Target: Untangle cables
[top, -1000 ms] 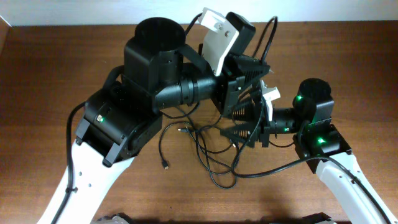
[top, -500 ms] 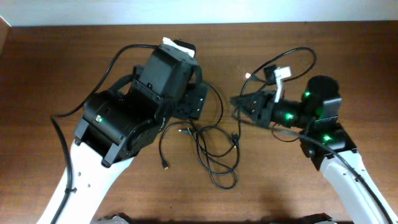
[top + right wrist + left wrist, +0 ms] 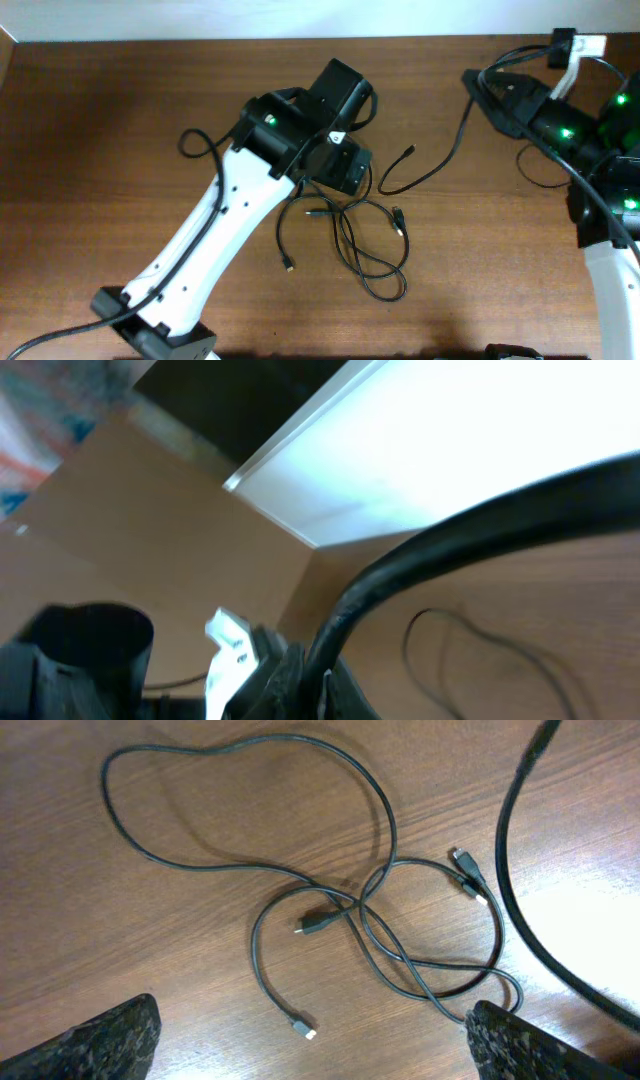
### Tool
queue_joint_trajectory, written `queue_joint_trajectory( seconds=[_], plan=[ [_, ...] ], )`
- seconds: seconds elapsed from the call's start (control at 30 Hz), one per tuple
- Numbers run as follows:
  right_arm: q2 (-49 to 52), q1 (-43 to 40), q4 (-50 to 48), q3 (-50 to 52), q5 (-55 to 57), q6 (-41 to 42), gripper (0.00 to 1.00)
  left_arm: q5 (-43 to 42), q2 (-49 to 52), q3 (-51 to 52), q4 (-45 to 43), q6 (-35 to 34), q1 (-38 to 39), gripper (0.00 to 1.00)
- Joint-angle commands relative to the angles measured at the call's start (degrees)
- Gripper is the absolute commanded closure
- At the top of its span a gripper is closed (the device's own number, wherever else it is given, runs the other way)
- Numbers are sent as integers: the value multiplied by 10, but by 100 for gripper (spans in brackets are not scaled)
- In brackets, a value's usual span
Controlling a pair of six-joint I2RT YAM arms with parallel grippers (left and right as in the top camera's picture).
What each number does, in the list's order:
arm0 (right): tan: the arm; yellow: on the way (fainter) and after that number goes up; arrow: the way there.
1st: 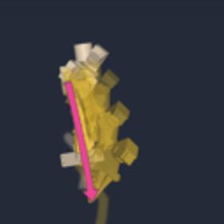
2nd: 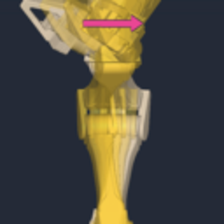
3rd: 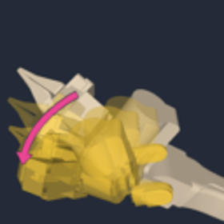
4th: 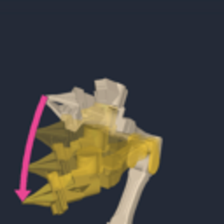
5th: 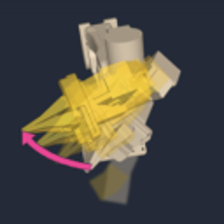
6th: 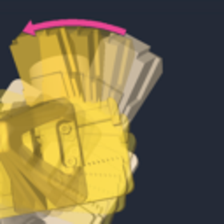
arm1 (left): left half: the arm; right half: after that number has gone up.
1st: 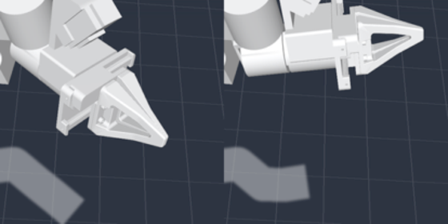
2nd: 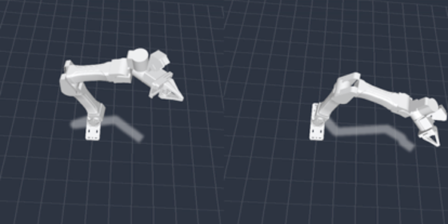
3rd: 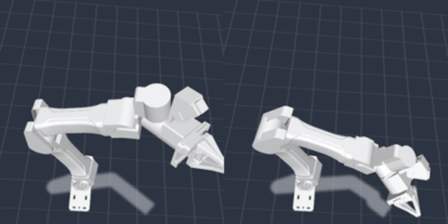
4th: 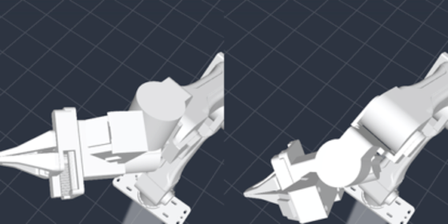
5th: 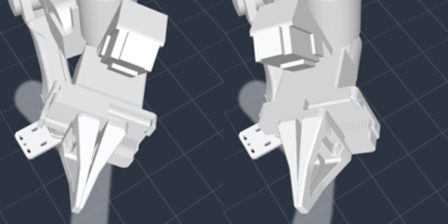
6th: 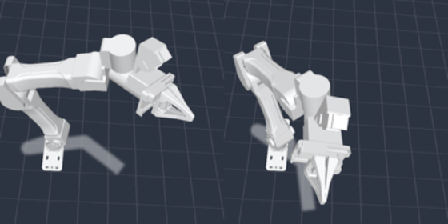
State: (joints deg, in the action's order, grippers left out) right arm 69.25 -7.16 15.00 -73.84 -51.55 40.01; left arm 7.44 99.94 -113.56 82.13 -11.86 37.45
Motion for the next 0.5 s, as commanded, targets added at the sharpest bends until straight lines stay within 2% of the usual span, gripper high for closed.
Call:
queue_joint_trajectory(
  seconds=[0.0,0.13,0.17,0.2,0.27,0.3,0.37,0.43,0.47],
  plan=[
    [18,-61,-2,-14,30,-19,96,-23,12,2,0,-8,0,1],
    [95,-158,21,-49,34,-47,96,-23,13,2,-2,-7,0,1],
    [122,-170,72,-85,59,-82,96,-23,13,2,-2,-7,0,1],
    [160,-176,166,-151,115,-143,96,-23,13,2,-2,-7,0,1],
    [256,-176,343,-327,254,-249,96,-23,13,2,-2,-7,0,1],
    [285,-177,373,-374,299,-265,96,-23,13,2,-2,-7,0,1],
    [343,-177,396,-437,364,-276,96,-23,13,2,-2,-7,0,1],
    [371,-177,380,-441,395,-276,96,-23,13,2,-2,-7,0,1],
    [393,-177,357,-441,449,-276,96,-23,13,2,-2,-7,0,1]
  ],
)
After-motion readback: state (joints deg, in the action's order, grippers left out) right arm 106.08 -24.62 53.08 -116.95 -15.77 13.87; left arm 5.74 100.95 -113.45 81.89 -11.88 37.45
